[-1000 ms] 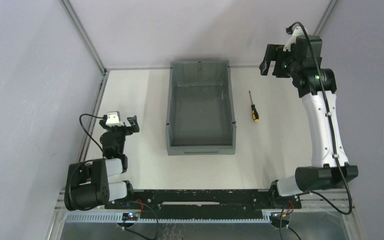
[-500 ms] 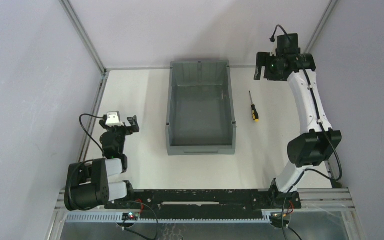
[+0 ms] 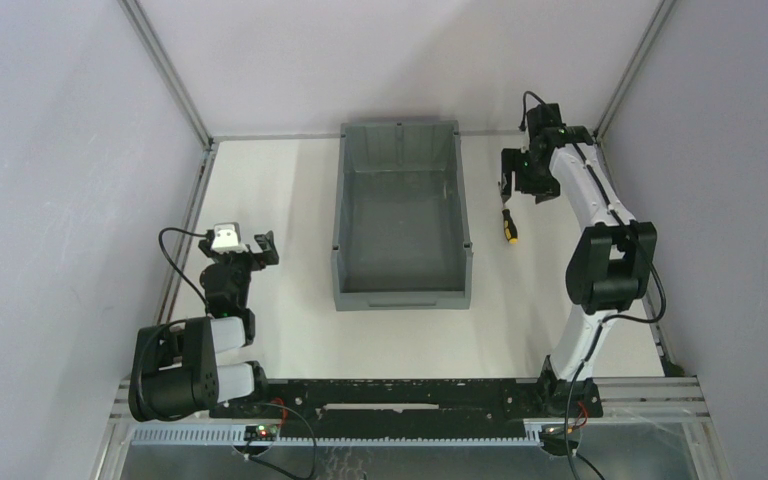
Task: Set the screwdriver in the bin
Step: Pick up the screwdriver from the center of the board.
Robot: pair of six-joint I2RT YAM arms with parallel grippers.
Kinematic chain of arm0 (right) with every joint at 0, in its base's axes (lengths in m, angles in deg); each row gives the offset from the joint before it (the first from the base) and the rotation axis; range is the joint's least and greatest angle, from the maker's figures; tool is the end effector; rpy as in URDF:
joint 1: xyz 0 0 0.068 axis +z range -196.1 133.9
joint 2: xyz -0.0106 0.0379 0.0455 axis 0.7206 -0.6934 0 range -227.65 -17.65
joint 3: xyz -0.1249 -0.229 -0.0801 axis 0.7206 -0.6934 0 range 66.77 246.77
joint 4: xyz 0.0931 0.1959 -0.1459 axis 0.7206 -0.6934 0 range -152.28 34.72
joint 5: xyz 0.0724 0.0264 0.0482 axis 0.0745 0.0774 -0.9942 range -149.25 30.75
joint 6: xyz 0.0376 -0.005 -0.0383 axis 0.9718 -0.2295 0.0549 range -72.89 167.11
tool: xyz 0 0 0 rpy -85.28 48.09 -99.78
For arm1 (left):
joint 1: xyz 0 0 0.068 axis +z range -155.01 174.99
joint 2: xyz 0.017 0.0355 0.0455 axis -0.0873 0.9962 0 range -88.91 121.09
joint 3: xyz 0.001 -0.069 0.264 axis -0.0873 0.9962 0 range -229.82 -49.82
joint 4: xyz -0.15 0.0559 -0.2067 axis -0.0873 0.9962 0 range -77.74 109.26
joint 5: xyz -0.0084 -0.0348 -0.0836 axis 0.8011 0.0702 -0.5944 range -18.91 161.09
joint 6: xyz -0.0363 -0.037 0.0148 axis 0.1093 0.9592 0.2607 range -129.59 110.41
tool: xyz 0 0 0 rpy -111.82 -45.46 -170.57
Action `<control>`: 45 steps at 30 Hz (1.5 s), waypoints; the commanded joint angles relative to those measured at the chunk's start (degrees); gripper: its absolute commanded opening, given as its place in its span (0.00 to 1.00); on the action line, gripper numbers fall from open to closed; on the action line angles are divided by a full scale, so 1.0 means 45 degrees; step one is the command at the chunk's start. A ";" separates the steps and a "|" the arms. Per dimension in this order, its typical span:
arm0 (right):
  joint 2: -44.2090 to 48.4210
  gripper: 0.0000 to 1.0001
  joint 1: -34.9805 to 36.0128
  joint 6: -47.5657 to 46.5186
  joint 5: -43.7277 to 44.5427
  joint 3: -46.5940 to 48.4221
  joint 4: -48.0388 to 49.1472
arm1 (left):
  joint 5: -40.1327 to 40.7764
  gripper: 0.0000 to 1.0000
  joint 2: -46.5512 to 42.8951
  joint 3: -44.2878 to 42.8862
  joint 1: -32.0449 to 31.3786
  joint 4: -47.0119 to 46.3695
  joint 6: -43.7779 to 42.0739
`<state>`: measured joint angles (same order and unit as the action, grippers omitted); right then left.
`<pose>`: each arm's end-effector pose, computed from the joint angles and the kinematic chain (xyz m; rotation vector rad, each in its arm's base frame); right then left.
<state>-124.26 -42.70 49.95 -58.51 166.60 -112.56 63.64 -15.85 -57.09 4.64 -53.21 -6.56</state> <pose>0.3930 0.0230 0.2987 -0.0094 2.6888 0.0163 0.2055 0.0301 0.1667 -0.0724 1.5746 -0.0119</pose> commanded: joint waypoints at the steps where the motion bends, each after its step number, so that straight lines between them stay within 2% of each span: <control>1: -0.0332 0.80 -0.0038 0.0038 0.0321 -0.0096 0.0643 | 0.0151 1.00 -0.0153 -0.0164 -0.0034 -0.0339 -0.0168; 34: -0.3881 0.65 -0.0013 0.0271 0.0672 -0.0193 0.1477 | 0.0150 1.00 -0.0157 -0.0178 -0.0054 -0.0335 -0.0181; 45: -0.4306 0.50 0.0005 0.0211 0.0774 -0.0193 0.1498 | 0.0149 1.00 -0.0161 -0.0165 -0.0063 -0.0333 -0.0181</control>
<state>-142.64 -42.70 50.43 -55.96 165.51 -106.46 63.64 -15.85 -57.09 4.64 -53.21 -6.56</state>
